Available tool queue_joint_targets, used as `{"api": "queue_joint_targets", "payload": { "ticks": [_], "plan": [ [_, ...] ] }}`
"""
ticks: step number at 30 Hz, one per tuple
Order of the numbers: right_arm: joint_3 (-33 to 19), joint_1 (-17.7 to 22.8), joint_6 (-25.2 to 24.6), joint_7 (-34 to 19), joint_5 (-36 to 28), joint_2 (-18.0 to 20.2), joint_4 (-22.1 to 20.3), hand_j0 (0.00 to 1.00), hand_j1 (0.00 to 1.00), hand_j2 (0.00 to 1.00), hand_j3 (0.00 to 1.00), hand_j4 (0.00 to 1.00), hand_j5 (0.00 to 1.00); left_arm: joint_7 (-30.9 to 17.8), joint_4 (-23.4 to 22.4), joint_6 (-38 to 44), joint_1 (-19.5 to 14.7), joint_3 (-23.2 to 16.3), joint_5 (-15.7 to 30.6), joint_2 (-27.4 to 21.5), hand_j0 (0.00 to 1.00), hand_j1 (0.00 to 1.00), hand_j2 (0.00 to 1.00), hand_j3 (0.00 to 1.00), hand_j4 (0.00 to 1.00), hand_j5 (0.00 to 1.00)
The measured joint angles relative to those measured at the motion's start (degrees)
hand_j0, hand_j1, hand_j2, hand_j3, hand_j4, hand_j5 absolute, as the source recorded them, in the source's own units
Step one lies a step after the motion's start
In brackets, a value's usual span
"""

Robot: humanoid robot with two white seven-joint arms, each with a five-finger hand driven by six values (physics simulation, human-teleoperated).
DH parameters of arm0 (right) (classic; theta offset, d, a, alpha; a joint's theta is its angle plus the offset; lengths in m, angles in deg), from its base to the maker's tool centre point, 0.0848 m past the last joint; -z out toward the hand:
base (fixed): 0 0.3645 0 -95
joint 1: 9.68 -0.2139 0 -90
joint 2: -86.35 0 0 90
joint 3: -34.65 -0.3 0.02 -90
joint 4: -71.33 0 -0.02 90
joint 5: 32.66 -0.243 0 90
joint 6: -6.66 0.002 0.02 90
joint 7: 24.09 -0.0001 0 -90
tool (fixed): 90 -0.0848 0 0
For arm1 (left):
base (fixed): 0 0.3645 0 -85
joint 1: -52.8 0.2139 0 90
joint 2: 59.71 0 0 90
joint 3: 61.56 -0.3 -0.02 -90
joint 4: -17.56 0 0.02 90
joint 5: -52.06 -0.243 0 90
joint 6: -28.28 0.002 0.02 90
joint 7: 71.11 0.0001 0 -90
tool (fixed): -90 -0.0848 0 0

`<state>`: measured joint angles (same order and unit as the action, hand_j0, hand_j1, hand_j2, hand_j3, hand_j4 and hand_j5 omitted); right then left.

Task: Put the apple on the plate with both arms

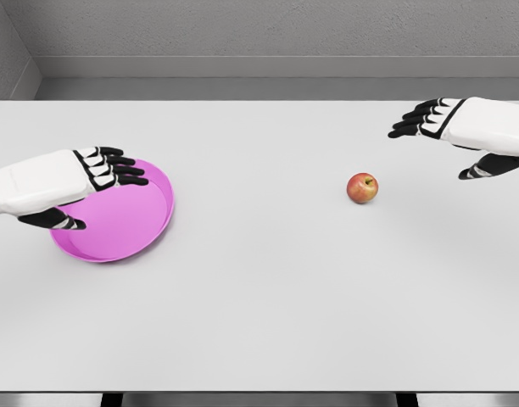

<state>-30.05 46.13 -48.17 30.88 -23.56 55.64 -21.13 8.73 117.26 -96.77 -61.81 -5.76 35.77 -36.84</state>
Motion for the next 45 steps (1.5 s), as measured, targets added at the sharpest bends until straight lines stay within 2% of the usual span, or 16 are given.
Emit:
{"api": "queue_joint_targets", "payload": {
  "ticks": [9, 12, 15, 18, 22, 24, 32, 37, 45],
  "plan": [
    [1.8, -0.5, 0.0, 0.0, -0.3, -0.1, -2.1, 1.0, 1.0, 1.0, 1.0, 1.0, 1.0, -0.7, 0.0, 0.0, 0.0, -0.1, 0.1, 0.5, 1.0, 1.0, 1.0, 1.0, 1.0, 1.0],
    [4.7, -3.2, -0.1, 0.0, -0.8, -1.6, -1.2, 1.0, 1.0, 1.0, 1.0, 1.0, 1.0, -1.9, 0.0, 0.0, -0.2, -0.1, 0.1, 0.8, 1.0, 1.0, 1.0, 1.0, 1.0, 1.0],
    [6.1, -3.3, 0.0, 0.0, -0.9, -4.8, 0.9, 1.0, 1.0, 1.0, 1.0, 1.0, 1.0, -3.0, 0.0, 0.0, -0.2, -0.1, 0.0, 1.3, 1.0, 1.0, 1.0, 1.0, 1.0, 1.0],
    [6.7, -4.2, -0.2, 0.0, -1.0, -6.3, 2.5, 1.0, 1.0, 1.0, 1.0, 1.0, 1.0, -3.5, 0.0, 0.0, -0.2, -0.1, 0.0, 1.5, 1.0, 1.0, 1.0, 1.0, 1.0, 1.0],
    [7.1, -5.8, -0.1, 0.0, -1.2, -10.9, 10.3, 1.0, 1.0, 1.0, 1.0, 1.0, 1.0, -3.7, 0.0, 0.0, -0.3, 0.0, 0.0, 1.6, 1.0, 1.0, 1.0, 1.0, 1.0, 1.0],
    [7.5, -5.7, 0.0, 0.0, -1.1, -12.1, 12.4, 1.0, 1.0, 1.0, 1.0, 1.0, 1.0, -3.7, 0.0, 0.0, -0.3, 0.0, 0.0, 1.7, 1.0, 1.0, 1.0, 1.0, 1.0, 1.0],
    [10.6, -5.1, 0.0, 0.0, -1.1, -13.2, 15.2, 1.0, 1.0, 1.0, 1.0, 1.0, 1.0, -3.8, 0.0, 0.0, -0.3, 0.0, 0.0, 1.7, 1.0, 1.0, 1.0, 1.0, 1.0, 1.0],
    [11.8, -5.5, 0.0, 0.0, -0.7, -14.3, 19.6, 1.0, 1.0, 1.0, 1.0, 1.0, 1.0, -3.8, 0.0, 0.0, -0.3, 0.0, 0.0, 1.7, 1.0, 1.0, 1.0, 1.0, 1.0, 1.0],
    [13.9, -6.2, 0.0, 0.0, 1.2, -17.3, 23.5, 1.0, 1.0, 1.0, 1.0, 1.0, 1.0, -4.8, 0.0, 0.0, -0.3, 0.0, 0.0, 1.8, 1.0, 1.0, 1.0, 1.0, 1.0, 1.0]
  ]
}}
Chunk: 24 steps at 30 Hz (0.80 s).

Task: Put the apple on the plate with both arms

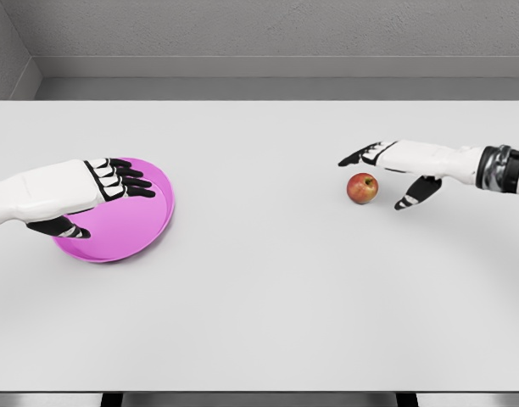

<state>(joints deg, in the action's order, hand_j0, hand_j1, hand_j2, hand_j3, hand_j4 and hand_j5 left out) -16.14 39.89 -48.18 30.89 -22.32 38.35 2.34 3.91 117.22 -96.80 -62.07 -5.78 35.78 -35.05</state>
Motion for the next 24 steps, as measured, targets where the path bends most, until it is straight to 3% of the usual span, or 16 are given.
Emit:
{"api": "queue_joint_targets", "payload": {
  "ticks": [14, 24],
  "plan": [
    [1.4, -2.5, 0.0, 0.0, 2.2, -4.6, 7.2, 1.0, 1.0, 1.0, 1.0, 1.0, 1.0, -0.2, 0.0, 0.0, -0.1, 0.0, 0.0, 0.0, 1.0, 1.0, 1.0, 1.0, 1.0, 1.0],
    [2.2, -3.0, 0.0, 0.0, 2.8, -5.7, 8.1, 1.0, 1.0, 1.0, 1.0, 1.0, 1.0, -0.2, 0.0, 0.0, -0.2, 0.0, 0.0, 0.0, 1.0, 1.0, 1.0, 1.0, 1.0, 1.0]
  ]
}}
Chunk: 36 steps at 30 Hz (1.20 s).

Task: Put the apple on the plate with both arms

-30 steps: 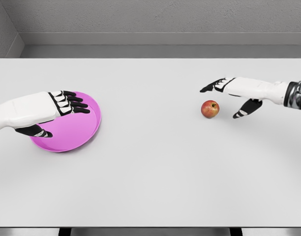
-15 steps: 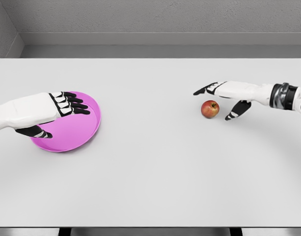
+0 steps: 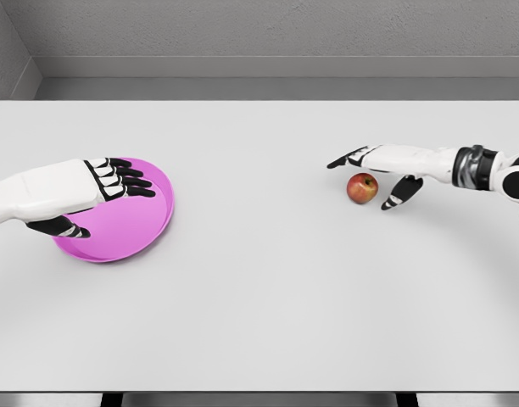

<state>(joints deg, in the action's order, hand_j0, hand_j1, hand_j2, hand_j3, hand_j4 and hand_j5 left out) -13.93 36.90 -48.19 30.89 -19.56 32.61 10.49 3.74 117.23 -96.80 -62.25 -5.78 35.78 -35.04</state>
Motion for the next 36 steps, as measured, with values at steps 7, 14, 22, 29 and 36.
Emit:
{"api": "queue_joint_targets", "payload": {
  "ticks": [7, 14, 22, 29, 36],
  "plan": [
    [0.7, -0.1, 0.0, 0.0, 0.0, -0.4, 0.0, 1.0, 1.0, 1.0, 1.0, 1.0, 1.0, 0.0, 0.0, 0.0, 0.0, 0.0, 0.0, 0.0, 1.0, 1.0, 1.0, 1.0, 1.0, 1.0],
    [1.1, -0.3, 0.0, 0.0, -0.1, -0.8, 0.5, 0.95, 0.95, 0.95, 0.95, 0.95, 0.95, 0.0, 0.0, 0.0, 0.0, 0.0, 0.0, 0.0, 1.0, 1.0, 1.0, 1.0, 1.0, 1.0],
    [1.2, -0.6, 0.0, 0.0, -0.1, -0.8, 1.8, 0.84, 0.84, 0.84, 0.84, 0.84, 0.84, 0.0, 0.0, 0.0, -0.2, 0.0, 0.0, 0.0, 1.0, 1.0, 1.0, 1.0, 1.0, 1.0],
    [1.1, -0.7, 0.0, 0.0, -0.5, -0.7, 2.1, 0.61, 0.61, 0.61, 0.61, 0.61, 0.61, 0.0, -0.1, 0.0, -0.2, 0.0, 0.0, 0.0, 1.0, 1.0, 1.0, 1.0, 1.0, 1.0],
    [1.0, -0.6, -0.1, 0.0, -0.9, -0.7, 2.1, 0.51, 0.51, 0.51, 0.51, 0.51, 0.51, 0.0, -0.1, 0.0, -0.2, 0.0, 0.0, 0.0, 1.0, 1.0, 1.0, 1.0, 1.0, 1.0]
  ]
}}
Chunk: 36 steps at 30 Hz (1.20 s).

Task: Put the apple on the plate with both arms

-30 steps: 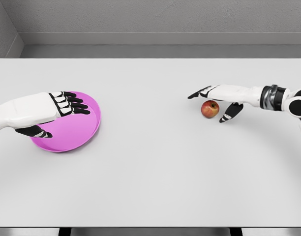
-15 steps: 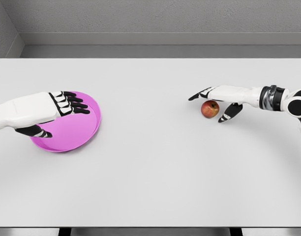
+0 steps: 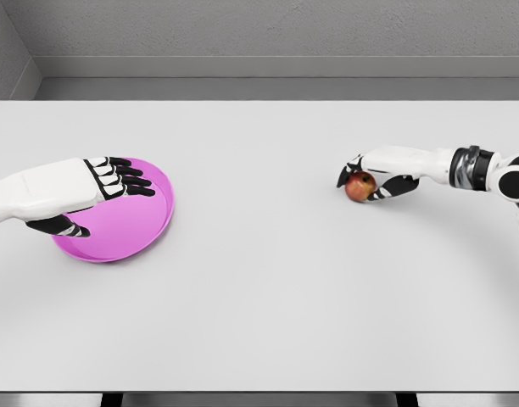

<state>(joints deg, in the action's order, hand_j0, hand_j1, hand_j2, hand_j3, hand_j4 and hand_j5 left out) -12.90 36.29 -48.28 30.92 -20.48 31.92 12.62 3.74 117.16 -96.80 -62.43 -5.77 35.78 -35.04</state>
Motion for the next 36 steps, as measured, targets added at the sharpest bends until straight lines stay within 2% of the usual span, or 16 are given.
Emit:
{"api": "queue_joint_targets", "payload": {
  "ticks": [3, 12, 14, 19, 21, 25, 28, 32, 33, 35, 36],
  "plan": [
    [0.0, -0.1, 0.1, 0.0, 0.1, 0.0, 0.0, 0.46, 0.46, 0.46, 0.46, 0.46, 0.46, 0.0, 0.0, 0.0, 0.0, 0.0, 0.0, 0.0, 1.0, 1.0, 1.0, 1.0, 1.0, 1.0],
    [0.0, -0.1, 0.1, 0.0, 0.1, -0.1, 0.0, 0.4, 0.4, 0.4, 0.4, 0.4, 0.4, 0.0, 0.0, 0.0, 0.0, 0.0, 0.0, 0.0, 1.0, 1.0, 1.0, 1.0, 1.0, 1.0],
    [0.0, -0.1, 0.1, 0.0, 0.1, -0.1, 0.0, 0.35, 0.35, 0.35, 0.35, 0.35, 0.35, 0.0, 0.0, 0.0, 0.0, 0.0, 0.0, 0.0, 1.0, 1.0, 1.0, 1.0, 1.0, 1.0],
    [0.0, -0.8, 0.1, 0.0, -1.9, -0.3, -0.6, 0.34, 0.34, 0.34, 0.34, 0.34, 0.34, 0.0, 0.0, 0.0, 0.0, 0.0, 0.0, 0.0, 1.0, 1.0, 1.0, 1.0, 1.0, 1.0],
    [0.7, -1.1, 0.1, 0.0, -3.9, -0.4, -2.8, 0.33, 0.33, 0.33, 0.33, 0.33, 0.33, 0.0, 0.0, 0.0, 0.0, 0.0, 0.0, 0.0, 1.0, 1.0, 1.0, 1.0, 1.0, 1.0],
    [5.6, -3.5, 0.1, 0.0, -5.7, -2.0, -8.4, 0.33, 0.33, 0.33, 0.33, 0.33, 0.33, 0.0, 0.0, 0.0, 0.0, 0.0, 0.0, 0.0, 1.0, 1.0, 1.0, 1.0, 1.0, 1.0],
    [9.1, -4.0, 0.1, -0.1, -6.0, -4.9, -9.8, 0.34, 0.34, 0.34, 0.34, 0.34, 0.34, 0.0, 0.0, 0.0, 0.0, 0.0, 0.0, 0.0, 1.0, 1.0, 1.0, 1.0, 1.0, 1.0],
    [11.2, -4.0, 0.2, -0.1, -6.1, -7.0, -10.6, 0.35, 0.35, 0.35, 0.35, 0.35, 0.35, 0.0, 0.0, 0.0, 0.0, 0.0, 0.0, 0.0, 1.0, 1.0, 1.0, 1.0, 1.0, 1.0],
    [11.4, -4.0, 0.2, -0.1, -6.1, -7.4, -10.6, 0.42, 0.42, 0.42, 0.42, 0.42, 0.42, 0.0, 0.0, 0.0, 0.0, 0.0, 0.0, 0.0, 1.0, 1.0, 1.0, 1.0, 1.0, 1.0],
    [11.6, -4.0, 0.1, -0.1, -6.0, -7.8, -10.7, 1.0, 1.0, 1.0, 1.0, 1.0, 1.0, 0.0, 0.0, 0.0, 0.0, 0.0, 0.0, 0.0, 1.0, 1.0, 1.0, 1.0, 1.0, 1.0],
    [11.6, -4.0, 0.1, -0.1, -6.0, -7.9, -10.8, 1.0, 1.0, 1.0, 1.0, 1.0, 1.0, 0.0, 0.0, 0.0, 0.0, 0.0, 0.0, 0.0, 1.0, 1.0, 1.0, 1.0, 1.0, 1.0]
  ]
}}
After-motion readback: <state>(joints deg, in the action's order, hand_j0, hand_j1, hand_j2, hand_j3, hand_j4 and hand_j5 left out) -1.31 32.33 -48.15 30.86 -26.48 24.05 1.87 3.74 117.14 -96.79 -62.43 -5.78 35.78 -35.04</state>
